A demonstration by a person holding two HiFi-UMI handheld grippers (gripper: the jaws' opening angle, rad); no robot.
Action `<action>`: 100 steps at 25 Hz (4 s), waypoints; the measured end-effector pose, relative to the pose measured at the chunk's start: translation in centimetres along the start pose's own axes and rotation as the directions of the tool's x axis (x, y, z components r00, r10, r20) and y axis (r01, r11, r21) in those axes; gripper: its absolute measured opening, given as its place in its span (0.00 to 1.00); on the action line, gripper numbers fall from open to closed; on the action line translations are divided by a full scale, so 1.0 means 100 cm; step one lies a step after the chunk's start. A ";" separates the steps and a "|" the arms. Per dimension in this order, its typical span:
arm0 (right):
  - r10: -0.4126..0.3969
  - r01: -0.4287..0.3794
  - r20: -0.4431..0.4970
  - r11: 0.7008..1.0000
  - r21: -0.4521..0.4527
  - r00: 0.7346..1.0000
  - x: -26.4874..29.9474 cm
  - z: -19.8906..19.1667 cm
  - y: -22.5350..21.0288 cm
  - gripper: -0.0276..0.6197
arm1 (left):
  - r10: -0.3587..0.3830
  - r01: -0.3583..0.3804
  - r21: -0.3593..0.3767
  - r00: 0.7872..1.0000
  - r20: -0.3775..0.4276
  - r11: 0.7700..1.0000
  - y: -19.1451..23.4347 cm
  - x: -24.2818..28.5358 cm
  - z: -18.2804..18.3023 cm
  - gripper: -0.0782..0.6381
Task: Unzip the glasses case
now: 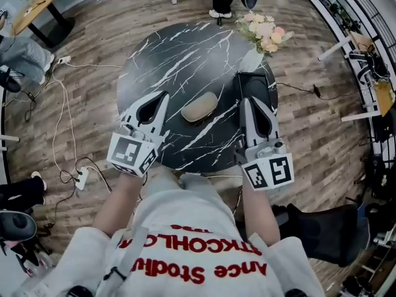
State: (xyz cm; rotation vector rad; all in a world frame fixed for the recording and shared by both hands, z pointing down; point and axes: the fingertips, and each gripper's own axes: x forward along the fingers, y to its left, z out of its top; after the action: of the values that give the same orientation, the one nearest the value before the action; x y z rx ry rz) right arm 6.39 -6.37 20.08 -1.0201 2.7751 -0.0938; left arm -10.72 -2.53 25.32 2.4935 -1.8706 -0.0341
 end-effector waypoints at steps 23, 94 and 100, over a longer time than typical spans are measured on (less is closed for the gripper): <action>-0.260 0.257 -0.306 0.965 -0.051 0.916 0.038 -0.123 -0.074 0.07 | -0.353 0.320 -0.163 0.902 -0.249 0.933 0.018 0.131 -0.112 0.12; 0.170 -0.561 -0.956 0.828 0.006 0.240 0.024 -0.382 -0.071 0.10 | -0.743 0.424 -0.612 0.321 -0.588 0.667 -0.026 0.135 -0.317 0.46; 0.205 -0.501 -0.931 0.865 0.028 0.303 0.021 -0.380 -0.051 0.09 | -0.752 0.409 -0.632 0.320 -0.576 0.658 -0.025 0.136 -0.317 0.46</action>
State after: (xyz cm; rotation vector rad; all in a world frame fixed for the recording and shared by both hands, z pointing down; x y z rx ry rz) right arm 0.76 -11.75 57.71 -0.2873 4.1155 -0.3135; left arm -3.48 -14.68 56.90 2.1341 -0.4311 0.5871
